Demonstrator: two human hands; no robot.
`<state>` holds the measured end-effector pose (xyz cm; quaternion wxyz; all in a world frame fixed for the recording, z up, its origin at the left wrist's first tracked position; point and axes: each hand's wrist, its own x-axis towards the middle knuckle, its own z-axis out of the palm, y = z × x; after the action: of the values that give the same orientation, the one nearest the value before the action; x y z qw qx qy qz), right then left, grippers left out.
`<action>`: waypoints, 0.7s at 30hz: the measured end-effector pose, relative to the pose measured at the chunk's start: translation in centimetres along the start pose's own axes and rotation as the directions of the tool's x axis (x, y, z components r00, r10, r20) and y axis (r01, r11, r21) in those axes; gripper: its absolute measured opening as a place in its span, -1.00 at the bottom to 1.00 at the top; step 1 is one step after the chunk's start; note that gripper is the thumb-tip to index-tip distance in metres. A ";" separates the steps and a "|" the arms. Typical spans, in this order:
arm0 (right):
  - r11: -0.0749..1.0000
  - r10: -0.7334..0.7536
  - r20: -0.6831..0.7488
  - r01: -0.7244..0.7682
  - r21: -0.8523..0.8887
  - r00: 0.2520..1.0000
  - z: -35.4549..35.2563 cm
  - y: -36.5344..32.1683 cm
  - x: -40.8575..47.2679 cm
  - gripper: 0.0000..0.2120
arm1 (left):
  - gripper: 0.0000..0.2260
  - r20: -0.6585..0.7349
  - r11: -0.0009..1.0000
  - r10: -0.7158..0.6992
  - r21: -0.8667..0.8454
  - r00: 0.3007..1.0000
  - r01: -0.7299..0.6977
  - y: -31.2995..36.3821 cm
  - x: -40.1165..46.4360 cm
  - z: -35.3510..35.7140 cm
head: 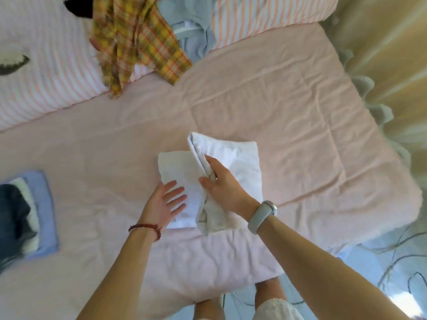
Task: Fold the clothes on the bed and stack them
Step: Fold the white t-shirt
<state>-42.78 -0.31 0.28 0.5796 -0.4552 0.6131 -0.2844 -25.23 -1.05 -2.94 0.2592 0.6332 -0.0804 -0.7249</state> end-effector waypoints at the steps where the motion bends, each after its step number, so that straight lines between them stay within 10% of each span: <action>1: 1.000 0.010 0.040 -0.010 0.007 0.999 2.5 -0.4 0.9 -0.51 | -0.62 0.019 0.999 -0.024 -0.033 1.000 0.024 0.2 0.2 -1.5; 5: 0.982 0.111 0.072 -0.098 -0.159 0.991 7.8 0.2 2.9 -0.55 | -0.48 0.159 0.998 -0.063 0.012 0.985 0.062 0.8 1.3 -3.9; 12: 0.620 -0.190 -0.420 -0.223 -0.752 0.887 5.1 5.4 -0.7 -0.61 | -0.89 -0.032 0.770 0.348 0.579 0.937 -0.266 -0.8 3.3 -3.1; 16: 0.464 0.043 -0.307 -0.291 -0.837 0.951 3.9 7.4 -1.6 -0.36 | -0.90 0.005 0.780 0.379 0.537 0.925 -0.322 -2.9 3.0 -4.2; 21: 0.336 -0.052 -0.229 -0.198 -0.921 0.972 5.0 8.4 -1.4 -0.40 | -0.87 -0.094 0.612 0.460 0.753 0.883 -0.239 -4.5 3.1 -5.9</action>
<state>-40.00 5.42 -7.28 0.1542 -0.6430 0.7438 0.0982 -20.97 2.54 -8.75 0.1349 0.7495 -0.4450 -0.4711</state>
